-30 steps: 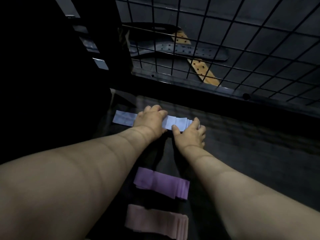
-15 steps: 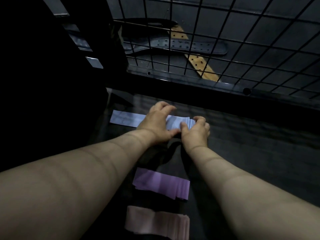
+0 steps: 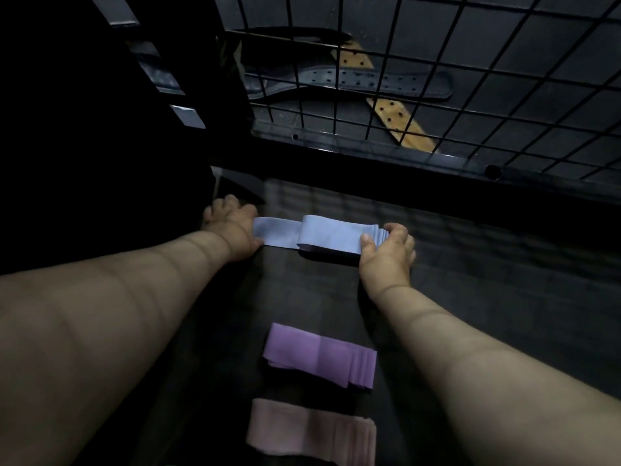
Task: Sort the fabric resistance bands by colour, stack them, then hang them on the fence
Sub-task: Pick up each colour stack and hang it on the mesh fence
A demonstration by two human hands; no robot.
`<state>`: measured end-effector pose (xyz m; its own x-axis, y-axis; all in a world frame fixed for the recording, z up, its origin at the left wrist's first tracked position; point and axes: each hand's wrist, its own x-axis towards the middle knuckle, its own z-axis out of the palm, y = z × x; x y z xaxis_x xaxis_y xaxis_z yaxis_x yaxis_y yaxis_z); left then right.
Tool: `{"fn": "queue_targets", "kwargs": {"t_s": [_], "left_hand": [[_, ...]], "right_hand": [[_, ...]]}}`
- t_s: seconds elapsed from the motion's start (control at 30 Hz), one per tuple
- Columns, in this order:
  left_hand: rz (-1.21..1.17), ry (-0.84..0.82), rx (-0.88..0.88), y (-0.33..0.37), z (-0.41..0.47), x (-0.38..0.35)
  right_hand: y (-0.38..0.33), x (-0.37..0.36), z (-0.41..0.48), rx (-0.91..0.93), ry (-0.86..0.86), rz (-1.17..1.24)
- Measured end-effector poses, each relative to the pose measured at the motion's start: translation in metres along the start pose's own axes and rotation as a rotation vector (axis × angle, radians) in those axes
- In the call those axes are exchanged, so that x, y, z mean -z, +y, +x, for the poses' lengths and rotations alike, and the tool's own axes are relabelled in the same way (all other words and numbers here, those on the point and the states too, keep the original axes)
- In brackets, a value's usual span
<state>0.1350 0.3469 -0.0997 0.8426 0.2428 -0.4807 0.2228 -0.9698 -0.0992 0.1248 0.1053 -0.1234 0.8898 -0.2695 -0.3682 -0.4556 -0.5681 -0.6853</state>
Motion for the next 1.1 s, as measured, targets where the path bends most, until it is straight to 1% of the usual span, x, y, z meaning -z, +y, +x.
{"fn": "queue_targets", "kwargs": {"t_s": [0.07,0.1,0.17,0.23,0.33,0.4,0.47,0.57,0.63,0.73,0.83,0.9,0.97,1.03,1.1], "left_hand": [[-0.028,-0.072,0.030,0.002,-0.001,0.008],[-0.104,-0.103,0.038,0.000,-0.002,0.013],[-0.356,-0.148,0.047,-0.003,-0.003,0.022],[-0.538,-0.130,0.033,-0.004,-0.005,0.030],[-0.702,-0.118,0.010,0.010,-0.011,0.045],[-0.771,-0.141,-0.020,0.027,-0.014,0.055],[-0.743,-0.176,-0.070,0.051,-0.017,0.060],[-0.693,-0.199,-0.115,0.089,-0.019,0.057],[-0.615,-0.175,-0.129,0.110,-0.021,0.052],[-0.464,-0.095,-0.150,0.130,-0.025,0.048],[-0.459,-0.110,-0.126,0.142,-0.028,0.041],[-0.586,-0.164,-0.065,0.149,-0.030,0.040],[-0.866,-0.290,0.033,0.152,-0.029,0.042],[-1.100,-0.422,0.134,0.150,-0.030,0.047],[-1.140,-0.492,0.163,0.145,-0.029,0.047]], "right_hand": [[0.001,0.001,0.001,0.002,-0.007,0.000],[0.001,0.001,0.001,0.004,-0.013,0.002],[0.002,0.003,0.001,0.006,-0.021,0.013],[0.002,0.004,0.001,0.004,-0.027,0.028],[0.004,0.007,0.002,0.008,-0.022,0.068],[0.006,0.008,0.002,0.004,-0.012,0.122],[0.008,0.010,0.004,-0.024,-0.005,0.180],[0.011,0.013,0.007,-0.058,-0.027,0.197],[0.012,0.016,0.009,-0.059,-0.050,0.192],[0.016,0.020,0.010,-0.042,-0.073,0.213],[0.013,0.022,0.013,-0.068,-0.099,0.194],[0.008,0.021,0.013,-0.114,-0.128,0.248],[0.004,0.021,0.013,-0.145,-0.151,0.304],[0.005,0.022,0.011,-0.127,-0.189,0.279],[0.010,0.022,0.010,-0.086,-0.200,0.209]]}}
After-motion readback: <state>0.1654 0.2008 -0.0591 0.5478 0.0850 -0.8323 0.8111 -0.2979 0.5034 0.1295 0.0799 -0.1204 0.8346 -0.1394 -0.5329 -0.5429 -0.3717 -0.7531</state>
